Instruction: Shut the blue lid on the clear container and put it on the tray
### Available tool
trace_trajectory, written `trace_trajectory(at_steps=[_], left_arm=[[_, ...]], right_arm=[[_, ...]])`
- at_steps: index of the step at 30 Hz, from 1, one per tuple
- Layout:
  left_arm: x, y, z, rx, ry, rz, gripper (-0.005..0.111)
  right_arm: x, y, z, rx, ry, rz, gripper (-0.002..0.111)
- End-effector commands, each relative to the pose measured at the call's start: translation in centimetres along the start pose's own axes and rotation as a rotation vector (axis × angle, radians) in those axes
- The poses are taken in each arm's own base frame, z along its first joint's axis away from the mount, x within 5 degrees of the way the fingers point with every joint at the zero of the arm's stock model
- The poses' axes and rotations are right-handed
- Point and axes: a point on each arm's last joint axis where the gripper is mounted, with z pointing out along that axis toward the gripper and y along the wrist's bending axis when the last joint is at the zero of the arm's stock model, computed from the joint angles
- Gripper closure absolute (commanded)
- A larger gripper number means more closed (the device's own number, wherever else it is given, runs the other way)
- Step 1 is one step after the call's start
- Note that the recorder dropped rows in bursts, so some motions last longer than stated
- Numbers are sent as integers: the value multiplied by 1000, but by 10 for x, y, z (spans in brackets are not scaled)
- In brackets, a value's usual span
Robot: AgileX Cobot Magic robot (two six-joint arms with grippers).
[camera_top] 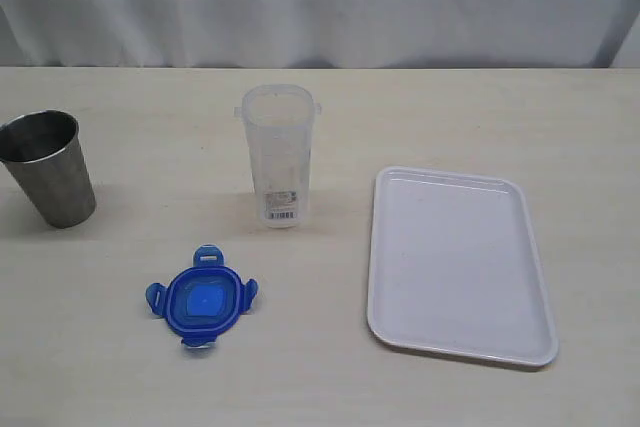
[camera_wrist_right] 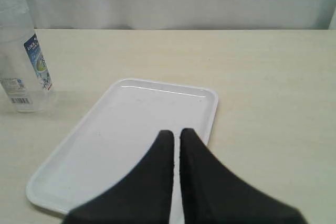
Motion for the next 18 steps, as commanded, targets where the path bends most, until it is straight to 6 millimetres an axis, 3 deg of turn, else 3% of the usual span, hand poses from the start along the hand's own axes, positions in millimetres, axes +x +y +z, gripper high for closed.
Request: trace_trajectory(at_steps=[1,7,14,18], left_arm=[[-19,-1,-2,12,-217,-21,107],[-47,-1,-13,20,-552,-49,107],[-72,0,-35,184,-902,-377,107],[-76,0,-42,231,-987,-429,107]], right_arm=[[1,-1,0,8,0,-11,104],[1,-1,0,8,0,-11,104],[1,-1,0,8,0,-11,104],[1,-1,0,8,0,-11,104]])
